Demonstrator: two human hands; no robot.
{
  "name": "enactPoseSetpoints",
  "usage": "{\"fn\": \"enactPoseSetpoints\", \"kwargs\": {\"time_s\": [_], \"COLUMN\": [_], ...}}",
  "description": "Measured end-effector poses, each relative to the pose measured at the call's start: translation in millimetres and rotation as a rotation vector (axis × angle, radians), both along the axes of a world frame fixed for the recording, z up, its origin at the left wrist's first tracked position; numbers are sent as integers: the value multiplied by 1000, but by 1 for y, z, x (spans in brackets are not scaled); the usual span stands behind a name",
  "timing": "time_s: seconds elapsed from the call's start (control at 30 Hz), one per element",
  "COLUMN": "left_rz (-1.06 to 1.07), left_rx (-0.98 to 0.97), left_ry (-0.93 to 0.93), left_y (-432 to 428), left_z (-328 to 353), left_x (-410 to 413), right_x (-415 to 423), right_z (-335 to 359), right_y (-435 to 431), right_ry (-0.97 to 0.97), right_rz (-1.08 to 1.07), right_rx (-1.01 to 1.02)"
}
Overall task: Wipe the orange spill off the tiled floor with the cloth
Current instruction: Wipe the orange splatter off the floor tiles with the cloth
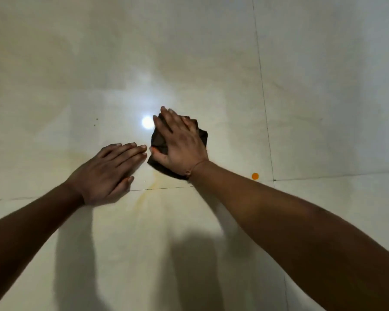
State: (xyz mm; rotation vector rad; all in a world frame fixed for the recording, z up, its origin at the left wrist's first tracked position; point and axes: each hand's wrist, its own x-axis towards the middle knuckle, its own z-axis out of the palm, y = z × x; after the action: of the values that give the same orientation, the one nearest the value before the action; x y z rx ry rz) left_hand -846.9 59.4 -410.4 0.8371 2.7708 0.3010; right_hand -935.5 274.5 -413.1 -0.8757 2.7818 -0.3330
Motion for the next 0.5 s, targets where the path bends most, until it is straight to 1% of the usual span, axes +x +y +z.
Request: {"fn": "enactPoseSetpoints", "kwargs": {"time_s": [0.03,0.1,0.17,0.2,0.27,0.33,0.4,0.43,0.47,0.5], "left_rz": [7,29,59,75,112,227,426,518,587,619], "left_rx": [-13,-51,-82,-102,-127,-108,-38,0,29,53], "left_ry": [7,13,32,51,73,102,133,138,149,148], "left_y": [0,-2,-5,-4,1,18,49,66,83,96], "left_z": [-1,-2,-3,-3,-1,3,7,5,1,-3], "left_x": [-1,-1,1,6,10,18,28,34,44,54], "right_x": [-8,-8,21,46,93,116,89,68,49,35], "right_z": [-2,-5,-4,-3,-1,0,1,1,1,0], "right_y": [9,50,104,131,164,174,177,178,182,190], "right_ry": [28,94,119,122,95,22,26,40,67,78], "right_rz": [-18,-134,-241,-254,-198,-73,85,86,3,-159], "right_rx": [-2,0,19,26,39,48,79,97,99,91]}}
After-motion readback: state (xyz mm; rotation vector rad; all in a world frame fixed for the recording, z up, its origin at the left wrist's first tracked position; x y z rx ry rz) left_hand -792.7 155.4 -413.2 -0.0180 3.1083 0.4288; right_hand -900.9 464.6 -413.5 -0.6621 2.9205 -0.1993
